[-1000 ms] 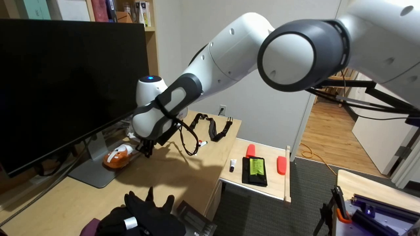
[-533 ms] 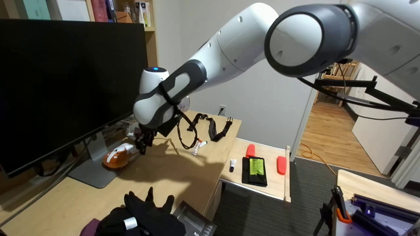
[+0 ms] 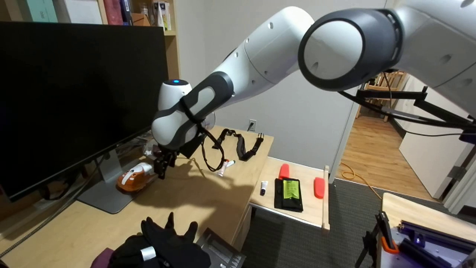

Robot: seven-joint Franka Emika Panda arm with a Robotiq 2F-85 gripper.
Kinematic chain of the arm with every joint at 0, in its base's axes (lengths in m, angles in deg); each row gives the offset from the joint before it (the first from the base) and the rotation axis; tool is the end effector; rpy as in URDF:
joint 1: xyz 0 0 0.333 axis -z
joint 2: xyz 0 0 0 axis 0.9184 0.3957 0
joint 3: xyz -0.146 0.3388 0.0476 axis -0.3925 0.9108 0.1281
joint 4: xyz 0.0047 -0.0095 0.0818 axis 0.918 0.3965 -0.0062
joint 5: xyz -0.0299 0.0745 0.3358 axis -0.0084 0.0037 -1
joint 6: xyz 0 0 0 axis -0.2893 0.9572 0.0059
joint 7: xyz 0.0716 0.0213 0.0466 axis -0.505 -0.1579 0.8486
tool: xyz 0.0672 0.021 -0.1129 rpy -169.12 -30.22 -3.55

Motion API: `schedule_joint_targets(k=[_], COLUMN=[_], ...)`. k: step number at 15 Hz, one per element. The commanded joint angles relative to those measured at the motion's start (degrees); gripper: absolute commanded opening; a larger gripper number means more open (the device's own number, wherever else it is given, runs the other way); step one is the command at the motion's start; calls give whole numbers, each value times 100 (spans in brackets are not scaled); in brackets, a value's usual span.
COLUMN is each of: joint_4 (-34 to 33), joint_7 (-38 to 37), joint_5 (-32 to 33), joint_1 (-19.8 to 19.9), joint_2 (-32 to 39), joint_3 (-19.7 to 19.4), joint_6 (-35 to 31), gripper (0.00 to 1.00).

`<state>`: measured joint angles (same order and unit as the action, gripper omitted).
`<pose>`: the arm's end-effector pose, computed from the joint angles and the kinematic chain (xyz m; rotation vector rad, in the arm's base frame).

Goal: Take the brown plush toy from the monitor and place it on the right side of the desk

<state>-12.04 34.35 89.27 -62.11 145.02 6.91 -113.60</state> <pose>0.7839 0.0035 0.1552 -3.0661 -0.5284 -0.3610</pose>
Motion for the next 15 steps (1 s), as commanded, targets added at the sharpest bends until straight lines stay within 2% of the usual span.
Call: schedule_joint_targets(k=[1,5,6,7,8,11,15], joint_4=[-36,-37,-37,-26,34,147,129], joint_7=[42,42,42,19,-27,-16,-185], joint_5=[-86,-86,-86,-110,-131,-149,-253], joint_1=[-50,-51,-51,-57,-73,-126,-259], joint_2=[20,20,20,1,-53,-151,-122], joint_3=[-63,-65,-65,-43,-32,15,45], joint_6=[12,12,12,13,58,235,106], gripper=[73,73,93,94,100,100,100])
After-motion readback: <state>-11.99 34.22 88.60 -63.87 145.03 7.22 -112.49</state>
